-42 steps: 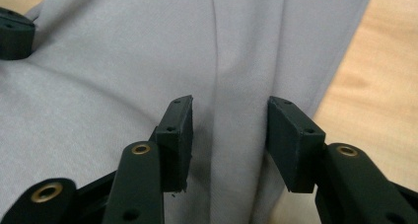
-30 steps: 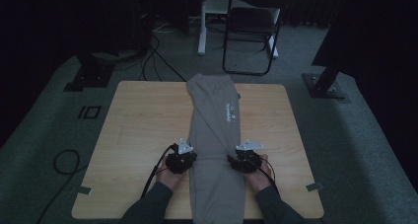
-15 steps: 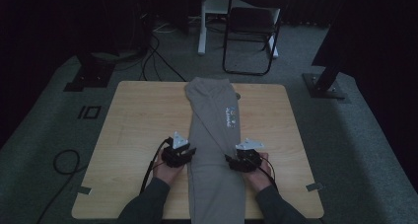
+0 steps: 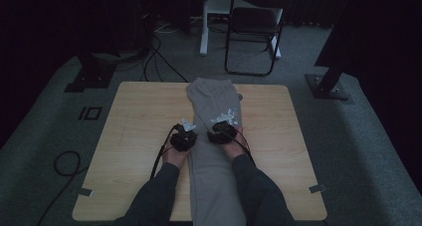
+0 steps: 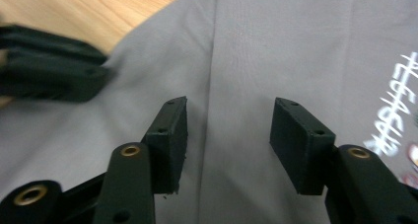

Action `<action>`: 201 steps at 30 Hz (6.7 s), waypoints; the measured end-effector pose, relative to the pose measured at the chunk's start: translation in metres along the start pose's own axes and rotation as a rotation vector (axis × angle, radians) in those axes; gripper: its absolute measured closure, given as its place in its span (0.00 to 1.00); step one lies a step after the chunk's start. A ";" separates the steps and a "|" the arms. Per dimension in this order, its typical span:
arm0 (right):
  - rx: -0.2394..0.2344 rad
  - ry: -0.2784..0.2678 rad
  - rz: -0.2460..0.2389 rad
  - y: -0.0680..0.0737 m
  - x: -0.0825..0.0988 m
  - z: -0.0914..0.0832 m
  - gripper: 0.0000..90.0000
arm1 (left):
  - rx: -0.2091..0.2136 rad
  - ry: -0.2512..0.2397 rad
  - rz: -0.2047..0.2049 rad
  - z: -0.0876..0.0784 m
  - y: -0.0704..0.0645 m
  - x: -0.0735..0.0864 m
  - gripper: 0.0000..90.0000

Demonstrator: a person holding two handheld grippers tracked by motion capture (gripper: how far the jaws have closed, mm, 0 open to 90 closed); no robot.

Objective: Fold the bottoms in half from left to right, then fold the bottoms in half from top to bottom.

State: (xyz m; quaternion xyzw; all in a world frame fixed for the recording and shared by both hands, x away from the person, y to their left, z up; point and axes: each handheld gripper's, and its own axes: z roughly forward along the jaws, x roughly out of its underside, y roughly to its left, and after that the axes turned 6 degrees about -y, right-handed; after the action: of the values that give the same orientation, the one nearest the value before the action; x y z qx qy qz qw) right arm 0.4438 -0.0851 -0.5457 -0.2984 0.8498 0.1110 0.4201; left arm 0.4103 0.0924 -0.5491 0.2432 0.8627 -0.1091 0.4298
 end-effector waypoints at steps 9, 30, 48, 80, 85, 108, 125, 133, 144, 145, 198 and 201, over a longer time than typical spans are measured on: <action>0.177 0.053 0.010 -0.031 -0.001 0.001 0.76 | 0.007 -0.010 -0.001 -0.002 0.002 0.003 0.94; 0.186 0.010 0.146 -0.081 0.029 -0.025 0.89 | 0.026 -0.005 -0.005 -0.015 0.004 0.013 0.94; 0.024 0.038 0.082 -0.041 0.059 -0.071 0.73 | 0.080 -0.043 0.023 -0.069 -0.011 0.037 0.91; -0.072 0.021 -0.015 -0.005 0.020 -0.024 0.73 | 0.054 0.034 0.009 -0.026 0.001 0.018 1.00; -0.098 0.041 -0.037 0.009 0.029 -0.039 0.76 | 0.082 0.021 0.022 -0.043 -0.005 0.033 1.00; 0.130 -0.016 0.070 -0.035 -0.006 -0.002 0.94 | 0.085 -0.010 0.011 -0.045 -0.003 0.038 1.00; 0.091 -0.060 0.166 -0.071 0.001 -0.019 0.62 | 0.066 -0.042 -0.016 -0.030 0.009 0.011 0.73; 0.088 -0.018 0.162 -0.063 0.007 -0.001 0.60 | -0.014 -0.016 -0.005 0.006 0.017 -0.012 0.72; 0.066 -0.021 0.150 -0.052 0.018 -0.009 0.70 | -0.021 0.000 0.011 0.003 0.021 -0.001 0.91; 0.062 -0.024 0.145 -0.051 0.020 -0.011 0.70 | -0.018 -0.001 0.014 0.000 0.020 0.002 0.91; -0.087 -0.010 0.042 -0.003 0.061 -0.067 0.53 | 0.081 -0.046 0.039 -0.057 -0.014 0.051 0.86; -0.095 -0.003 0.052 -0.006 0.059 -0.067 0.55 | 0.079 -0.046 0.040 -0.057 -0.014 0.051 0.86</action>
State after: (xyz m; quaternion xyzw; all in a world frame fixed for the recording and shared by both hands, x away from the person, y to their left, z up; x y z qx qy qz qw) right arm 0.3764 -0.1435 -0.5496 -0.2955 0.8504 0.1625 0.4039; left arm 0.3372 0.1196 -0.5556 0.2747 0.8426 -0.1403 0.4415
